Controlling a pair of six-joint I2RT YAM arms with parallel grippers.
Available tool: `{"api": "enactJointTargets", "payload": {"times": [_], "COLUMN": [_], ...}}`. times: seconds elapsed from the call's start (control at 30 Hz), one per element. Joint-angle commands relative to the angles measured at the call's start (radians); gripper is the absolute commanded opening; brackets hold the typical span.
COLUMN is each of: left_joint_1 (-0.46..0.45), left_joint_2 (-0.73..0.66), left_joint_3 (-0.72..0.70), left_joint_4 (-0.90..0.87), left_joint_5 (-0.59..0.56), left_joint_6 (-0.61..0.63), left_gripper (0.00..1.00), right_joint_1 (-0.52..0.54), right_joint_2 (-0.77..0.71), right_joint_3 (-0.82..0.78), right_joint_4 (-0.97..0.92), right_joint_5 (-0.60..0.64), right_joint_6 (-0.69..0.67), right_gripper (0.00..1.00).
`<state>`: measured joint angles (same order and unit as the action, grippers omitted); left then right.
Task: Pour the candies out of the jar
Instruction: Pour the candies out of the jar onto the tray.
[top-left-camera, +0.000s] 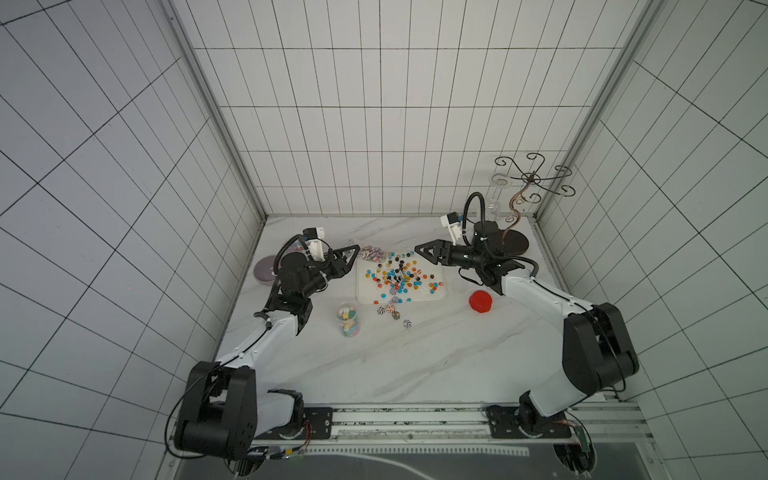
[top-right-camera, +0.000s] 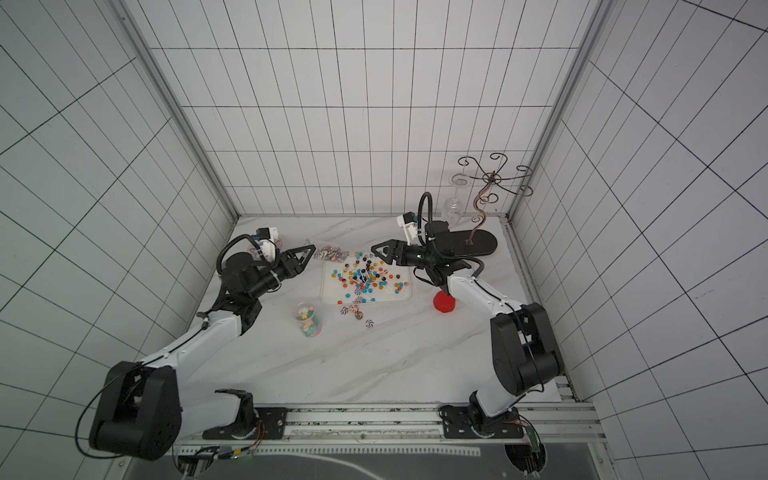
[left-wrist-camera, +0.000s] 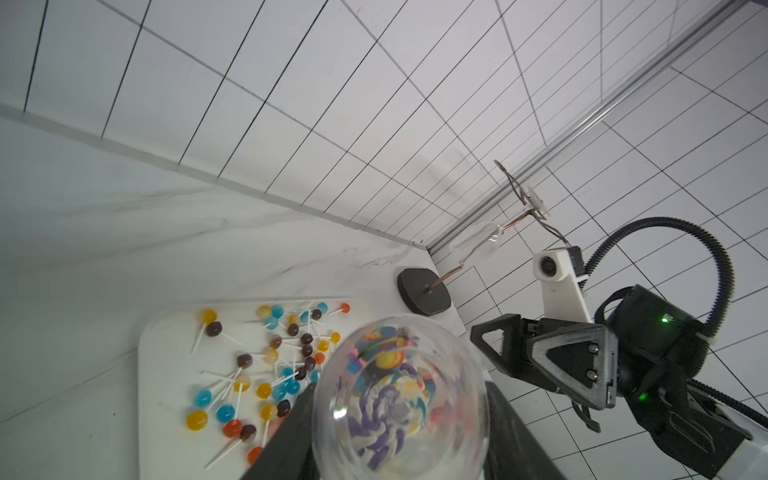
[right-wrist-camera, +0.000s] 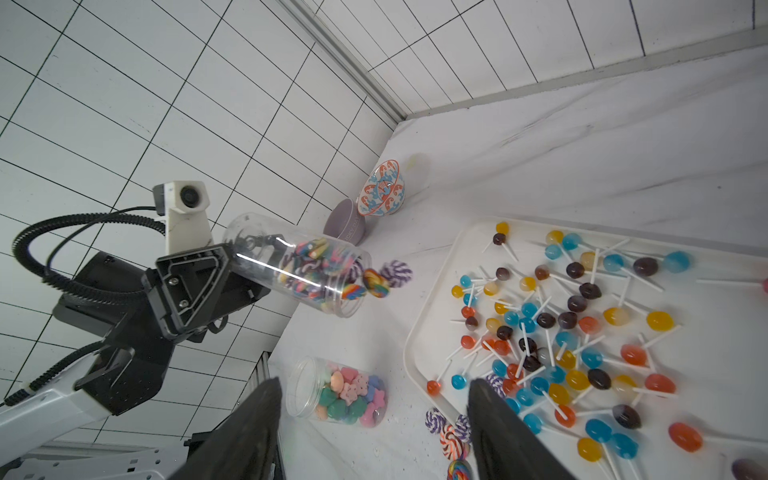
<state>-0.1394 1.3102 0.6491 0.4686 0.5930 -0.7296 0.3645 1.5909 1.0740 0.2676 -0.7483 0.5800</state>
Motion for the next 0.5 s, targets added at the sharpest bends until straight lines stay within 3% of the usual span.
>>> {"api": "enactJointTargets", "payload": {"times": [0.0, 0.07, 0.2, 0.33, 0.47], "left_joint_1": [-0.069, -0.159, -0.139, -0.127, -0.130], "left_joint_2": [0.019, -0.014, -0.018, 0.007, 0.012], "left_joint_3": [0.091, 0.175, 0.128, 0.129, 0.135], "left_joint_4": [-0.202, -0.436, -0.328, -0.331, -0.348], "left_joint_5": [-0.009, -0.193, -0.140, -0.094, -0.120], "left_joint_6": [0.158, 0.329, 0.301, 0.282, 0.293], "left_gripper": [0.00, 0.00, 0.00, 0.00, 0.00], "right_joint_1": [-0.005, -0.006, -0.009, -0.009, -0.012], "right_joint_2": [-0.024, -0.036, -0.045, -0.044, -0.049], "right_joint_3": [-0.058, -0.070, -0.085, -0.095, -0.099], "right_joint_4": [-0.018, -0.029, -0.039, -0.042, -0.062], "right_joint_5": [0.010, 0.016, 0.027, 0.025, 0.040], "right_joint_6": [-0.026, -0.035, -0.047, -0.052, -0.072], "right_gripper": [0.72, 0.72, 0.72, 0.72, 0.72]}}
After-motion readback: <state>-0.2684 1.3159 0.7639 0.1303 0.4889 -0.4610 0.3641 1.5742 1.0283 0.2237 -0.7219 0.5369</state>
